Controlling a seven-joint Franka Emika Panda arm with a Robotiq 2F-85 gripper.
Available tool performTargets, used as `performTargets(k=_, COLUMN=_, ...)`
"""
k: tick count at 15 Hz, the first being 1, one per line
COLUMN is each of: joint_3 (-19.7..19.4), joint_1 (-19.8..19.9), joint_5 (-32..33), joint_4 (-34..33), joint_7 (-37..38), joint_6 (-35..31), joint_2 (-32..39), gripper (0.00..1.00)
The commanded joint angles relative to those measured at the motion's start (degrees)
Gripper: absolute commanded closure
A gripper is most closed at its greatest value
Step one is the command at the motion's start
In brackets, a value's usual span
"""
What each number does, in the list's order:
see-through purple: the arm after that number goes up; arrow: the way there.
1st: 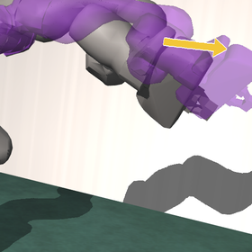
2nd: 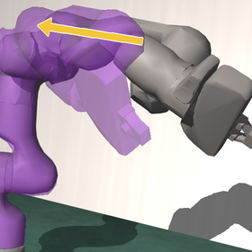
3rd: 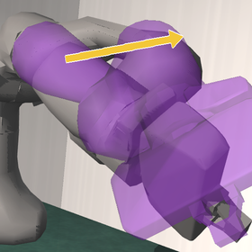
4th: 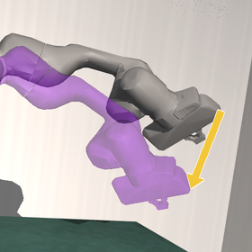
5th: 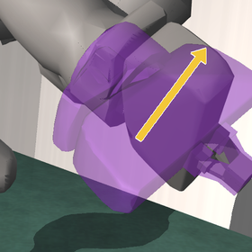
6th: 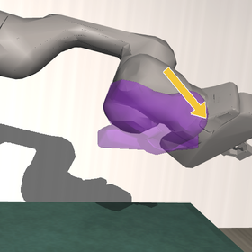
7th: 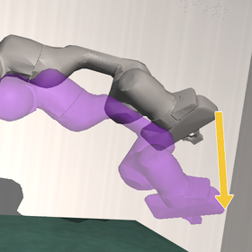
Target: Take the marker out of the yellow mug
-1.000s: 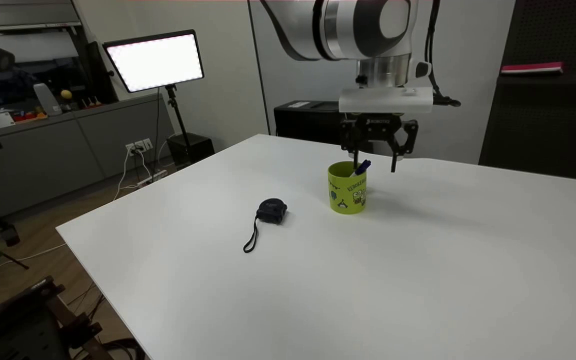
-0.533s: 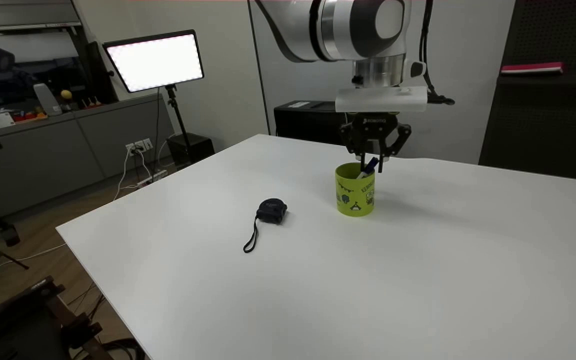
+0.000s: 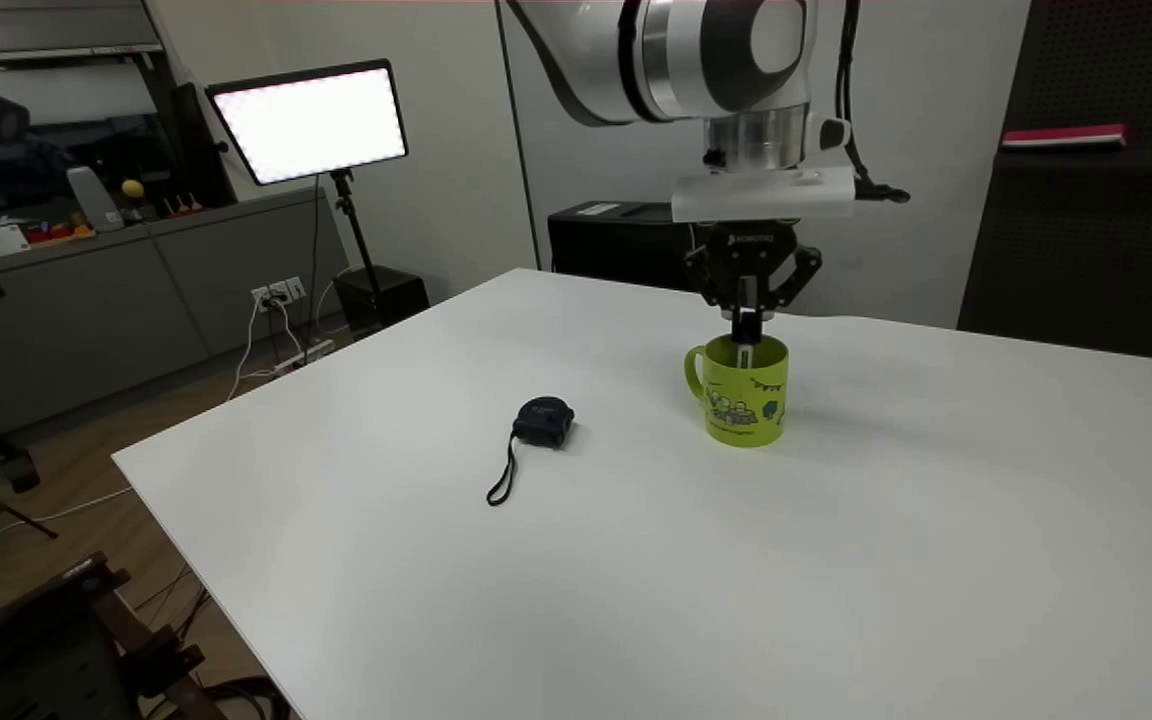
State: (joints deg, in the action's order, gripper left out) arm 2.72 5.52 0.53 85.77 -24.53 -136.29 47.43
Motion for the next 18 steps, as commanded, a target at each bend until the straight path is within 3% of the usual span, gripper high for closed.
performTargets(k=1, joint_3=-0.6, joint_1=-0.4, joint_5=1.8, joint_4=-1.5, joint_7=2.3, joint_6=0.1, joint_2=0.8, gripper=0.95)
performTargets(k=5, joint_3=-1.2, joint_1=-0.7, joint_5=2.2, joint_4=-2.8, joint_7=3.9, joint_6=2.6, joint_2=0.2, gripper=0.95)
performTargets(k=12, joint_3=-4.4, joint_1=-2.6, joint_5=4.3, joint_4=-13.3, joint_7=12.0, joint_6=18.7, joint_2=0.3, gripper=0.95)
performTargets(k=18, joint_3=-4.0, joint_1=-2.1, joint_5=3.1, joint_4=-18.2, joint_7=13.2, joint_6=22.7, joint_2=1.3, gripper=0.95)
